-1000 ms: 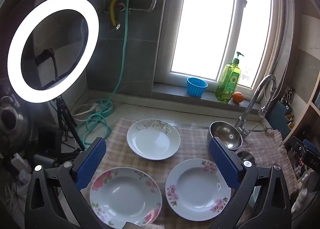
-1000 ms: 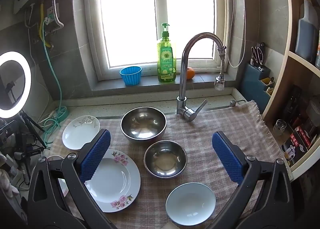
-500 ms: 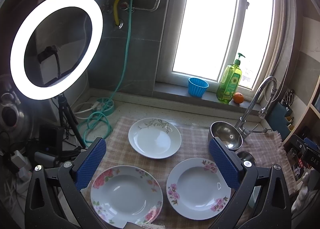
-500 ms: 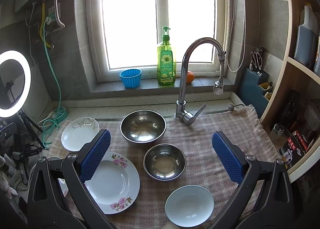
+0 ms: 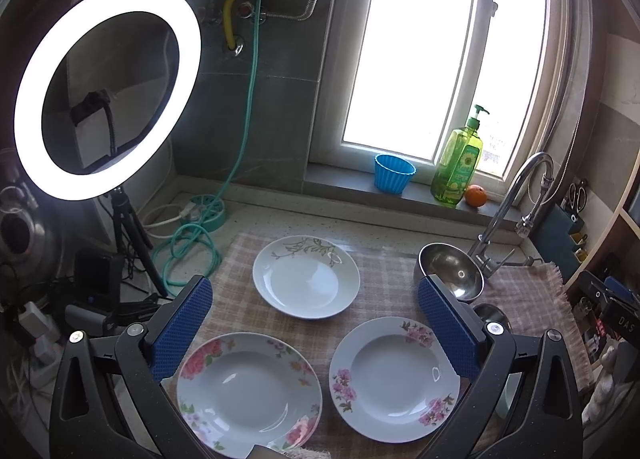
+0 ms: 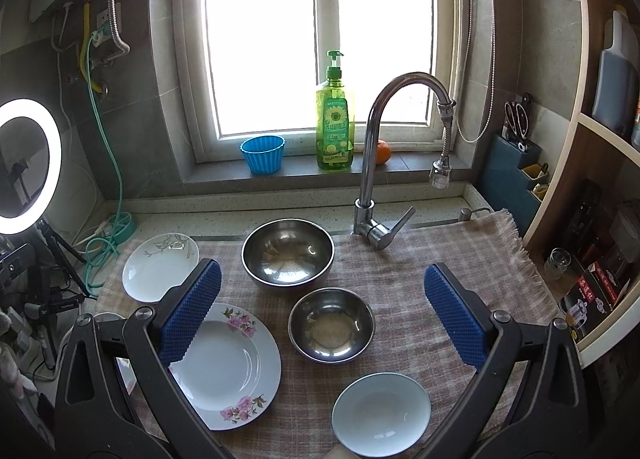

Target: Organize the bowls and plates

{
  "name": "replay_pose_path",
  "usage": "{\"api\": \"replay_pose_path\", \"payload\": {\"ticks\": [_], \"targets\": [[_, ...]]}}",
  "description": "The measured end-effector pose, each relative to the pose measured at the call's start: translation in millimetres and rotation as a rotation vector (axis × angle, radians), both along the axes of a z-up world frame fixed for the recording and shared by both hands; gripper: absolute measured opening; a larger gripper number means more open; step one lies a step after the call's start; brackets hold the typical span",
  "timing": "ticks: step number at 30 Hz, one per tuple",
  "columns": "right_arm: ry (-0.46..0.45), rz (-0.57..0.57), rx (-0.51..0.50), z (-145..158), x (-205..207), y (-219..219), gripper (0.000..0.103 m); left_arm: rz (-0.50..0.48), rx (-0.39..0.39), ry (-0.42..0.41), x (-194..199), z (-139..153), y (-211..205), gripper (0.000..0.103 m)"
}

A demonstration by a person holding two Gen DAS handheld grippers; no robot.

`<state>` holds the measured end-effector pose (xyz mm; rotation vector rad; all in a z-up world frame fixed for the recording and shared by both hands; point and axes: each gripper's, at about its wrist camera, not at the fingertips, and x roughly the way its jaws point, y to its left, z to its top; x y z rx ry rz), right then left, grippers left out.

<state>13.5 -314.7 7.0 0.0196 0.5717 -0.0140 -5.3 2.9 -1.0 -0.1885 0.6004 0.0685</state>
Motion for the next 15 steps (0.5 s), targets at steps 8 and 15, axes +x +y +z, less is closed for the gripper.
{"api": "replay_pose_path", "payload": {"ticks": [8, 15], "targets": [[0.000, -0.001, 0.000, -1.6, 0.9, 0.5, 0.103, -0.003, -0.003, 0.003, 3.6, -0.3, 1.6, 0.102], [0.001, 0.002, -0.002, -2.1, 3.4, 1.4, 0.103, -0.002, -0.003, 0.005, 5.8, -1.0, 3.1, 0.102]]}}
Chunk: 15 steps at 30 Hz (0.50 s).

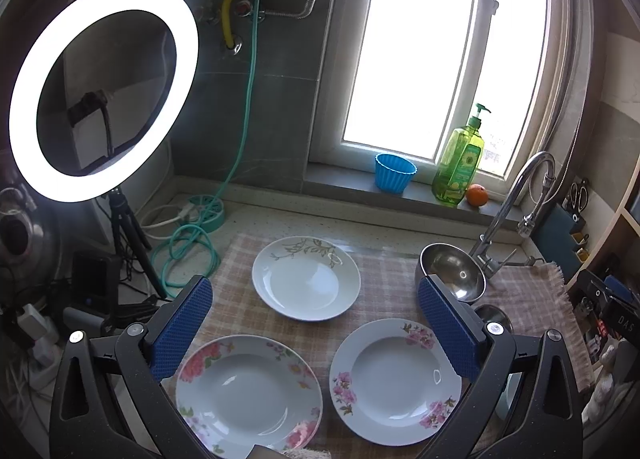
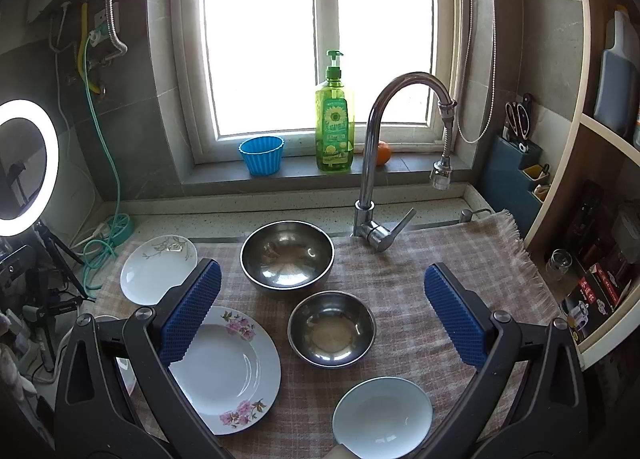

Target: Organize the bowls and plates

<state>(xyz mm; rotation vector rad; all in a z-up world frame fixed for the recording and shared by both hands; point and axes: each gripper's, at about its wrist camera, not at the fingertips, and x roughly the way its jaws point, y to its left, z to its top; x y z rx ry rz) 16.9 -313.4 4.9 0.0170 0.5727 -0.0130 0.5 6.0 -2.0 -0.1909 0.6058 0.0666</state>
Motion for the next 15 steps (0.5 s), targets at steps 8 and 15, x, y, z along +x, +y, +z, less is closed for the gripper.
{"api": "replay_pose_path", "payload": {"ticks": [8, 15], "targets": [[0.001, -0.001, -0.001, -0.3, 1.0, 1.4, 0.103, 0.002, 0.002, -0.001, 1.9, -0.9, 1.6, 0.102], [0.012, -0.002, -0.001, -4.6, 6.0, 4.4, 0.103, -0.001, 0.001, 0.004, 3.9, -2.5, 0.8, 0.102]]}}
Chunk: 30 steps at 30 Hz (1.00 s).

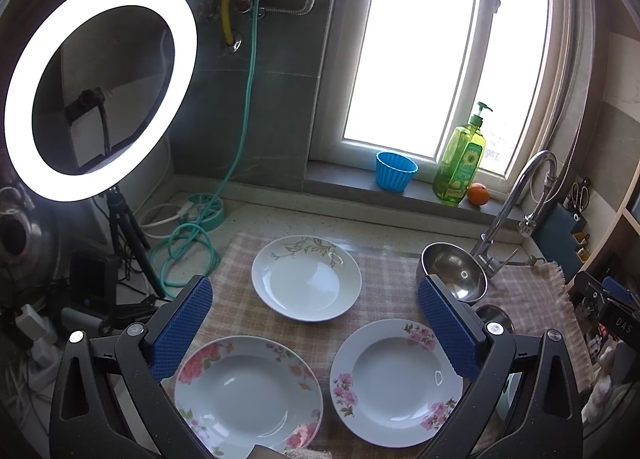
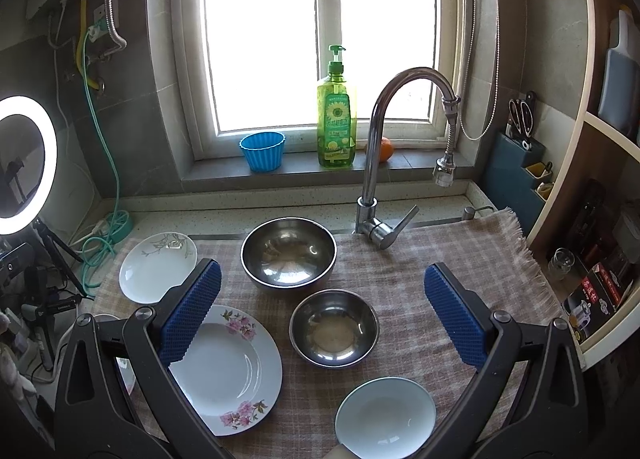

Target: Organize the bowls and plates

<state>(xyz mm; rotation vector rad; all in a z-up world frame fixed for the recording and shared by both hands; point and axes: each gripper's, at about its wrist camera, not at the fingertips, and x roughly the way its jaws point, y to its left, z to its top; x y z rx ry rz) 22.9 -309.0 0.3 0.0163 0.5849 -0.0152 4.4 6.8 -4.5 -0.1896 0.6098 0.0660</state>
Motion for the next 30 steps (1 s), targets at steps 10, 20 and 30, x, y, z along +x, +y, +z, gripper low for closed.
{"api": "replay_pose_path", "payload": {"ticks": [10, 20, 30], "targets": [[0.000, 0.000, 0.001, 0.9, 0.5, -0.8, 0.103, -0.003, 0.003, 0.002, 1.3, -1.1, -2.6, 0.102], [0.016, 0.011, 0.007, -13.4, 4.4, 0.0, 0.103, -0.013, 0.006, 0.012, 6.4, -3.7, -4.0, 0.102], [0.114, 0.096, 0.102, -41.8, 4.9, 2.6, 0.103, -0.062, 0.030, 0.071, 17.0, -19.5, -6.3, 0.102]]}}
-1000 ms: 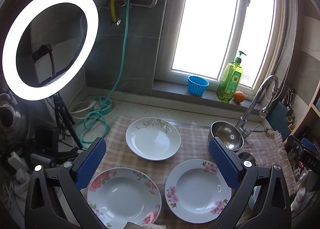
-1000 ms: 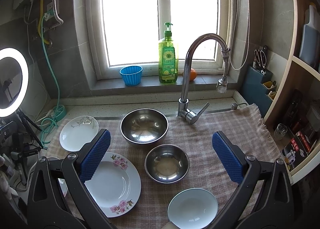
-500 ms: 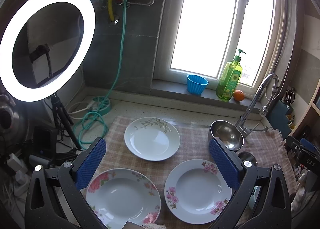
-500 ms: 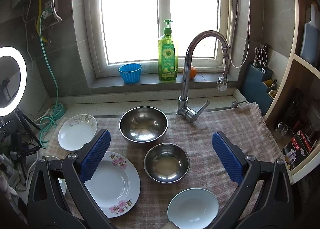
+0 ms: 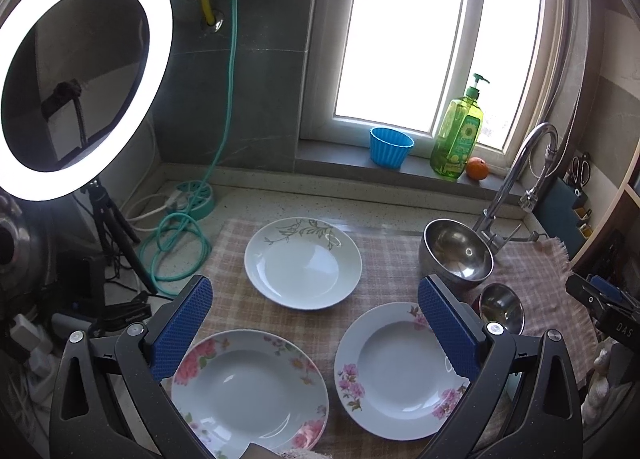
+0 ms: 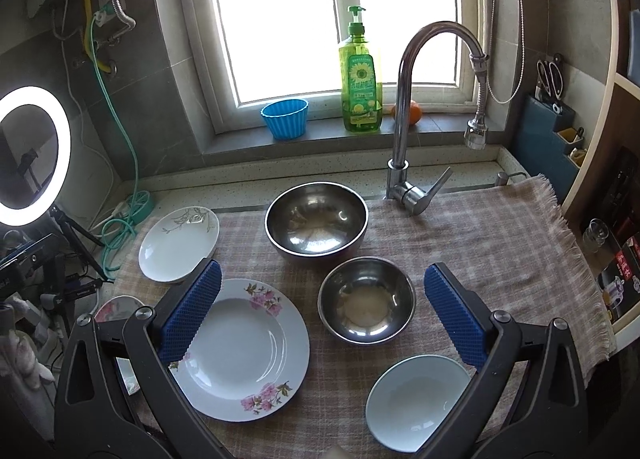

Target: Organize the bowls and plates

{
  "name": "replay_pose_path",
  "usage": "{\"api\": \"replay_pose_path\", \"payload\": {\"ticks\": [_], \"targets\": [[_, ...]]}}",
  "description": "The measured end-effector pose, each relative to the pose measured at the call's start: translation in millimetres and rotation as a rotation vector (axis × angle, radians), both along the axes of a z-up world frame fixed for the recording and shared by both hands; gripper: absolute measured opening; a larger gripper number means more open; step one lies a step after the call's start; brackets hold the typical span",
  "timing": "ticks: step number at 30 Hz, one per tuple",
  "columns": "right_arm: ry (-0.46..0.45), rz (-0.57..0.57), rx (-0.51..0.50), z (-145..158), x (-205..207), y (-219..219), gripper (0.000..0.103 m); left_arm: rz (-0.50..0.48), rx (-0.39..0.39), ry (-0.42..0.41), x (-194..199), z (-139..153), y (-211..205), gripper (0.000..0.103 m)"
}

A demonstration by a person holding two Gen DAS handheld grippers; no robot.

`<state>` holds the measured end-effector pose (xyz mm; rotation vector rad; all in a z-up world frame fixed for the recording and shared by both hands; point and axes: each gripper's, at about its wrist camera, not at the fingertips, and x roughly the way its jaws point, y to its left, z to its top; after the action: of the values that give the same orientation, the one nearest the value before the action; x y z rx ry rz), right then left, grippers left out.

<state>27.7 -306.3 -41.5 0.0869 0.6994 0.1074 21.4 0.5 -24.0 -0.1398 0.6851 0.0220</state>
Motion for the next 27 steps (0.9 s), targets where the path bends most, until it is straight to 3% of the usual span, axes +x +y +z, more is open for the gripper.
{"api": "replay_pose_path", "payload": {"ticks": [6, 17, 20, 27], "targets": [[0.070, 0.048, 0.007, -19.8, -1.0, 10.6, 0.102, -0.032, -0.011, 0.060, 7.3, -15.8, -1.3, 0.102], [0.204, 0.112, 0.019, -57.2, -2.4, 31.0, 0.091, -0.093, -0.057, 0.176, 19.6, -42.1, -2.0, 0.102], [0.243, 0.129, 0.037, -69.5, -2.5, 35.8, 0.091, -0.114, -0.039, 0.204, 23.7, -49.5, -6.9, 0.102], [0.331, 0.133, 0.084, -96.0, 2.5, 39.3, 0.091, -0.218, -0.065, 0.354, 40.1, -87.2, -17.9, 0.101]]}}
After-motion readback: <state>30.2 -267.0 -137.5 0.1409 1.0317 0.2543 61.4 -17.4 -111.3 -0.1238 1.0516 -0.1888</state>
